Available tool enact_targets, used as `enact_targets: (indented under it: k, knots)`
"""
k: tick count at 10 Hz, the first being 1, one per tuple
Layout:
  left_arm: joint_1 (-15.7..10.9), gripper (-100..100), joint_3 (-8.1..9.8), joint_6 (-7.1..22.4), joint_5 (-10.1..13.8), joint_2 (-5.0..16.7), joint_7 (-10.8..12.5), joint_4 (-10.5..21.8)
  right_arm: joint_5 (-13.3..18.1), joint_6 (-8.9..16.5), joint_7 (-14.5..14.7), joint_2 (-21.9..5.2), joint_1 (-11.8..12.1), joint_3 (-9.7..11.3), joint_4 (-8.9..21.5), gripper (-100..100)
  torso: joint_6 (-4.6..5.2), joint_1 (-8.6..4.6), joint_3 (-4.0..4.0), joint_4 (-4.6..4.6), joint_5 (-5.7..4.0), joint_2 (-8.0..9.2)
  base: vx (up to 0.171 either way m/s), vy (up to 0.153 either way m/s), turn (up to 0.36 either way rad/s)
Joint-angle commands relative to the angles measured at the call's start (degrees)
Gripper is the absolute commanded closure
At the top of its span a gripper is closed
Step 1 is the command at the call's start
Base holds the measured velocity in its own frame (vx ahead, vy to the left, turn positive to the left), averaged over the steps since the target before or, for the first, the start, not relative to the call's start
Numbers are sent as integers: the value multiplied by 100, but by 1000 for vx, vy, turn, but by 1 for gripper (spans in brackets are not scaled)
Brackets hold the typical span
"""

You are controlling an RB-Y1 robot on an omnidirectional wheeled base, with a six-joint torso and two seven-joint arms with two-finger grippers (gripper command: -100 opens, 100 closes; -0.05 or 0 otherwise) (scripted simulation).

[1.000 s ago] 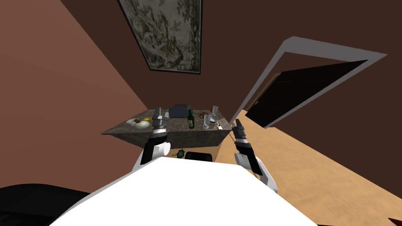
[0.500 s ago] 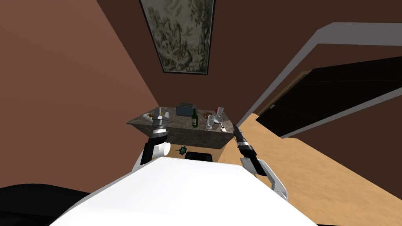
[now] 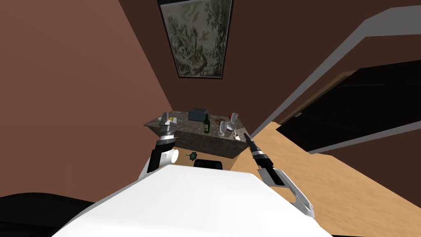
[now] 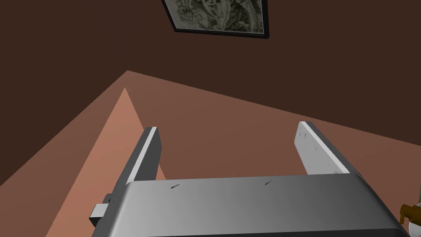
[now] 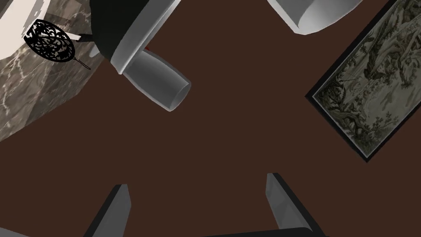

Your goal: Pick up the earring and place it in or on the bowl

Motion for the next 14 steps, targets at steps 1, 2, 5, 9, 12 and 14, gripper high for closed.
enact_targets:
  k: [1, 2, 5, 9, 12, 14]
  knots:
    - [0, 0, 0, 0, 0, 0, 0, 0, 161, 65, 118, -286, 6, -32, 286, -100, 0, 0, 0, 0, 0, 0, -2, 11, 283]
    - [0, 0, 0, 0, 0, 0, 0, 0, 161, 65, 118, -292, 6, -32, 352, -100, -1, 1, -1, 0, 0, -1, -2, 4, 78]
    - [0, 0, 0, 0, 0, 0, 0, 0, 375, 172, 265, -682, 49, -69, 746, -100, 0, 7, -2, -1, 1, -4, 4, 19, 154]
    - [1, 0, 0, 0, 0, 0, 0, 0, 802, 353, 562, -1409, 136, -107, 1482, -100, 1, 20, -7, -2, 4, -12, 22, 49, 170]
    - [2, 0, 1, 0, 0, 0, 0, 0, 1004, 424, 705, -1761, 176, -110, 1813, -100, 5, 23, -8, -3, 5, -13, 38, 57, 83]
    - [1, 0, 0, 0, 0, 0, 0, 0, 1195, 482, 841, -2070, 211, -104, 2114, -100, 4, 23, -9, -3, 5, -16, 54, 74, 113]
